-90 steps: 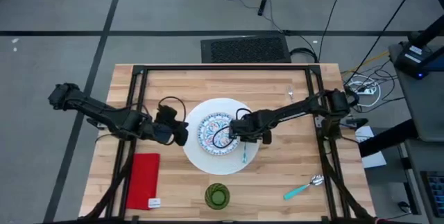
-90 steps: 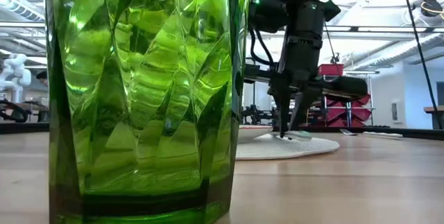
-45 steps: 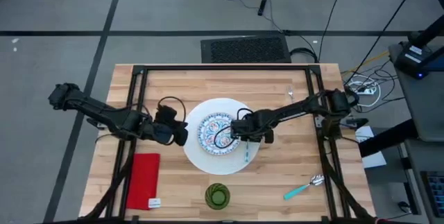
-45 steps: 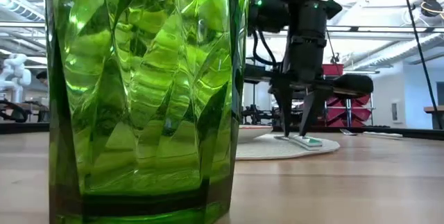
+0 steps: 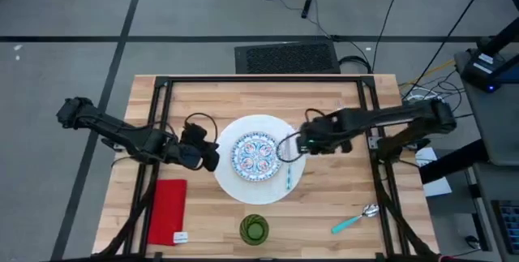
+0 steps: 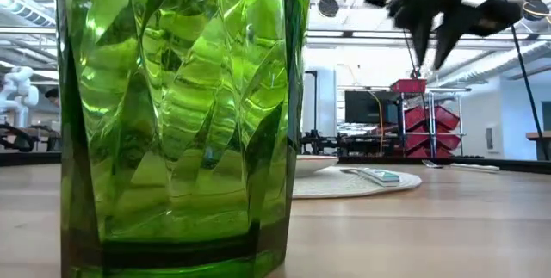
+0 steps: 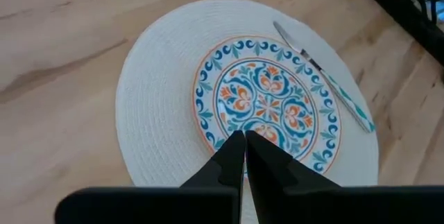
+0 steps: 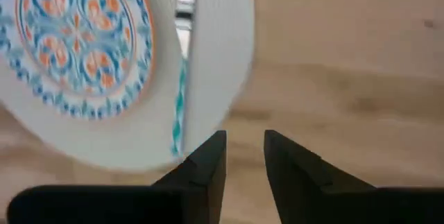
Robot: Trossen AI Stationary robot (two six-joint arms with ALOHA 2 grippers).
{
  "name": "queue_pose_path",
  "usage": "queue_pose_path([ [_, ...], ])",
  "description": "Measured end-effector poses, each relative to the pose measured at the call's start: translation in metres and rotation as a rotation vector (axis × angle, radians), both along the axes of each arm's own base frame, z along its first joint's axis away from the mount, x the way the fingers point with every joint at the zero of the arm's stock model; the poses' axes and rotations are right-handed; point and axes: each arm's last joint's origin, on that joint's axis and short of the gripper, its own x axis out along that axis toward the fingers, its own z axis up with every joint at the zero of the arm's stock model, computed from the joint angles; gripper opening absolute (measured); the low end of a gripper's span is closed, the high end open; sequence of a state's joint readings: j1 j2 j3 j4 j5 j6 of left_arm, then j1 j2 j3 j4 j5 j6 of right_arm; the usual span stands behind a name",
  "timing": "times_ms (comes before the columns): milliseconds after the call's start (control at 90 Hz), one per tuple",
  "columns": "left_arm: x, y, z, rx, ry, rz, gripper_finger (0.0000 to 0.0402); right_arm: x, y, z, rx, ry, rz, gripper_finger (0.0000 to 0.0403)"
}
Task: Set table place
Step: Put the light blue spoon to the right side of the white table knife on the white tablemat
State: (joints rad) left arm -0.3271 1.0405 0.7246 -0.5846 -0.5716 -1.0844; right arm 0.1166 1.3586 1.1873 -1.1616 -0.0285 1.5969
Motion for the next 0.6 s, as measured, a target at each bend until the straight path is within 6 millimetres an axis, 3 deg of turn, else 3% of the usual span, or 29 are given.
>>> queue_pose_path([
  [144, 0.001, 0.003, 0.000, 0.000, 0.000, 0.015, 0.0000, -0.018, 0.022, 0.008, -0.018, 0.010, 0.020, 0.0086],
  [600, 0.003, 0.015, 0.000, -0.001, -0.001, 0.079, 0.0000, -0.044, 0.085, 0.008, 0.040, 0.037, -0.014, 0.0086],
])
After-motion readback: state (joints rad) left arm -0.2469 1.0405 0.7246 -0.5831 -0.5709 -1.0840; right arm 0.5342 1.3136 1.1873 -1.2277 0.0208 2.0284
